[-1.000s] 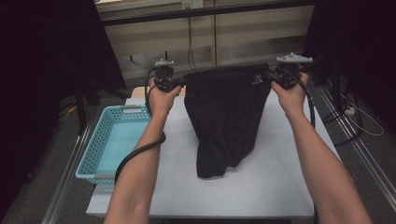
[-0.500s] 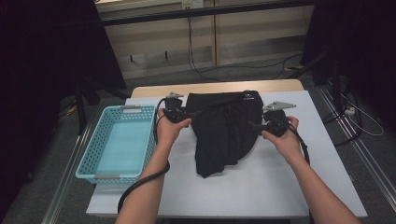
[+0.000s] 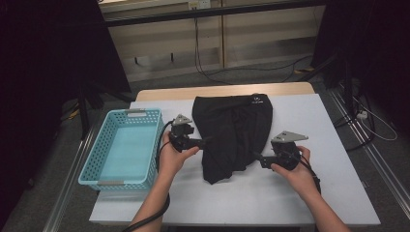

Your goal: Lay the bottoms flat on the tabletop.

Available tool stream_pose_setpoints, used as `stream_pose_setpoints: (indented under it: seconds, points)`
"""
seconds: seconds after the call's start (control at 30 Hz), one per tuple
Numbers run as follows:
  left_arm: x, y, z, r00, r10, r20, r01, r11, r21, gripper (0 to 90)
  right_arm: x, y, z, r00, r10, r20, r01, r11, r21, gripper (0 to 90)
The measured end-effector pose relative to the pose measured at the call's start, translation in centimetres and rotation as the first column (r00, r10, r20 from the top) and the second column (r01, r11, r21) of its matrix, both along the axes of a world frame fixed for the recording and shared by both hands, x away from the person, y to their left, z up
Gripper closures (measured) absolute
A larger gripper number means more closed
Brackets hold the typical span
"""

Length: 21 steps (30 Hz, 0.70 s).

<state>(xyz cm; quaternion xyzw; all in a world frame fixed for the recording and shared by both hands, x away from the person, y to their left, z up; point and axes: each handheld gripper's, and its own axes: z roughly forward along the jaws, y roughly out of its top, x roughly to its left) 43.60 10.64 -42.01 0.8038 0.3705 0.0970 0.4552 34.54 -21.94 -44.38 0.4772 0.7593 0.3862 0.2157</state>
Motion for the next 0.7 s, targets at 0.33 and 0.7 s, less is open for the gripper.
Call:
stream_pose_setpoints:
  seconds: [0.33, 0.7]
  points:
    - [-1.0, 0.4, -0.1, 0.9996, -0.014, 0.026, 0.013, 0.9998, 0.012, 11.3, -0.1, 0.6, -0.6, 0.9998, 0.015, -0.014, -0.015, 0.999, -0.033, 18.6]
    - [-2.2, -0.6, -0.3, 0.9981, -0.054, 0.027, 0.053, 0.9980, 0.033, 11.1, -0.4, -0.5, -0.4, 0.9997, -0.013, -0.023, 0.013, 1.000, 0.001, 17.0]
